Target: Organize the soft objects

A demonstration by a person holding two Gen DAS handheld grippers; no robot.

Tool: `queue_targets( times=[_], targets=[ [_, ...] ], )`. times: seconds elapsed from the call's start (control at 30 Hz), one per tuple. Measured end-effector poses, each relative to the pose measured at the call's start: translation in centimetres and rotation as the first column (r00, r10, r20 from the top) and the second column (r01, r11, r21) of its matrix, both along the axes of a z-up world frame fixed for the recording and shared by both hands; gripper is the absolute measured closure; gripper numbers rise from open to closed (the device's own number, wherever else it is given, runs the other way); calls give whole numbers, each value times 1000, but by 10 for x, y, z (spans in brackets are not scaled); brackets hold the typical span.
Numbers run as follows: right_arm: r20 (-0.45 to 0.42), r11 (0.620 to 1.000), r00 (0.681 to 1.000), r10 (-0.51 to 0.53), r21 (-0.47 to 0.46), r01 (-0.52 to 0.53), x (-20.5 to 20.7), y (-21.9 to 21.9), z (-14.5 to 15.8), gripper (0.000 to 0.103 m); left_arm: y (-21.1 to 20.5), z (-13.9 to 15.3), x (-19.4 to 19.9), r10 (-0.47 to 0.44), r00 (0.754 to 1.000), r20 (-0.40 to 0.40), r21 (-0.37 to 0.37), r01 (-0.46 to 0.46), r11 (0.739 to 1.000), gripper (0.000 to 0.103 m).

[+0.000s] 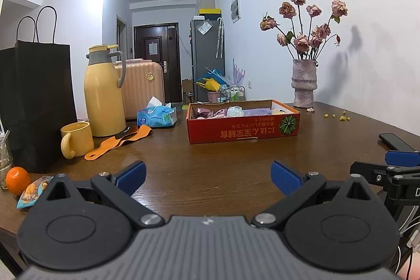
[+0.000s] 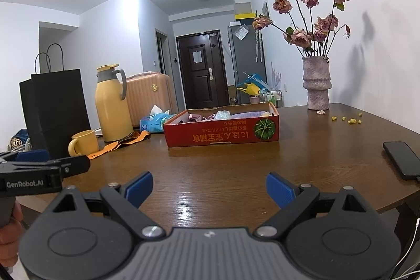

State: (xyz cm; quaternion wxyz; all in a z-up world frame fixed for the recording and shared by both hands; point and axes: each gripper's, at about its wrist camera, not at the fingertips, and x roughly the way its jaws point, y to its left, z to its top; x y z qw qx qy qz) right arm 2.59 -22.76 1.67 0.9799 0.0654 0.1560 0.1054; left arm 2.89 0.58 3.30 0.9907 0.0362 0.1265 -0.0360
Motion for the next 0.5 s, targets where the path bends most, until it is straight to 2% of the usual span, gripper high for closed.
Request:
queue_targets(
  times=[0.23, 0.5],
  targets=[
    [-1, 1000, 1000, 3, -2, -3, -1, 0, -1, 10, 0, 1, -1, -21, 1000, -3, -9, 21, 1000, 0],
    [8, 1000, 1000, 4, -16, -4, 0, 3, 1, 10, 3, 5, -5, -13, 999, 30, -11, 13, 1000, 0]
  ],
)
